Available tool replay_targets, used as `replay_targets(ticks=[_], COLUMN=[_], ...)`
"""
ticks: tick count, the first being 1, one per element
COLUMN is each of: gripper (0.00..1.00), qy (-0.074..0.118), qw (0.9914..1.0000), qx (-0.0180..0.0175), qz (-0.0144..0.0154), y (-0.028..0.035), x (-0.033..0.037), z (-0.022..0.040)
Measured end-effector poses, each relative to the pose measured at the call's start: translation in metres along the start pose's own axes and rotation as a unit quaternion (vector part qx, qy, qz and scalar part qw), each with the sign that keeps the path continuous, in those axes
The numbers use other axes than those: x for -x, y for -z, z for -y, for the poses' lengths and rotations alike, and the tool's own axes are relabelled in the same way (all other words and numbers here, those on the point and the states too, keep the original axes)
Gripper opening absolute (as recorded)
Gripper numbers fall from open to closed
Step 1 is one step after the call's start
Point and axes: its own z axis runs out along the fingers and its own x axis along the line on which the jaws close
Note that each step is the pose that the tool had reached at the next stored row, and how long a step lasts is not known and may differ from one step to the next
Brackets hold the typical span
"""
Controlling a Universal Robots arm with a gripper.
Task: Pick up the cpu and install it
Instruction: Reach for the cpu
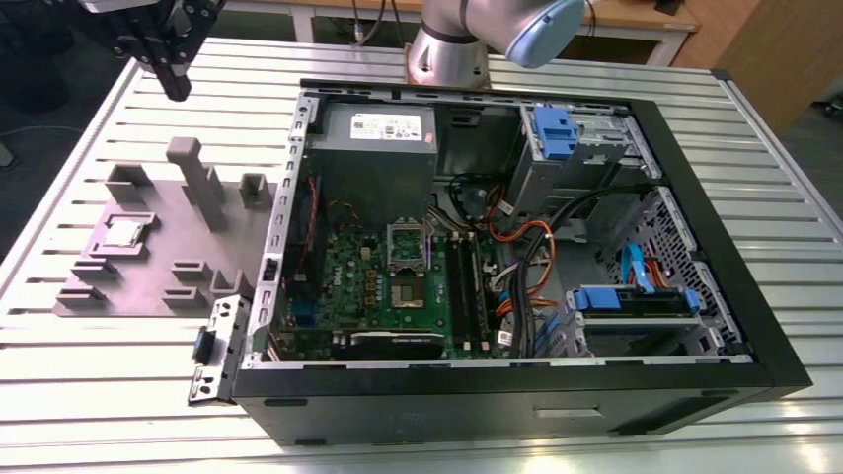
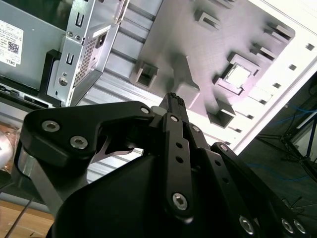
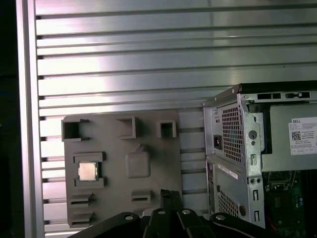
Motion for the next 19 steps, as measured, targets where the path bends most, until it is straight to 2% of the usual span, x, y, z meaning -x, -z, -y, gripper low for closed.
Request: replay_targets(ticks=[19], gripper=[0.11], qy=[0.000], qw=[1.00000], qx=[0.0000], qz=[0.0000], y=[0.0001], x=[-0.0067], z=[0.0005])
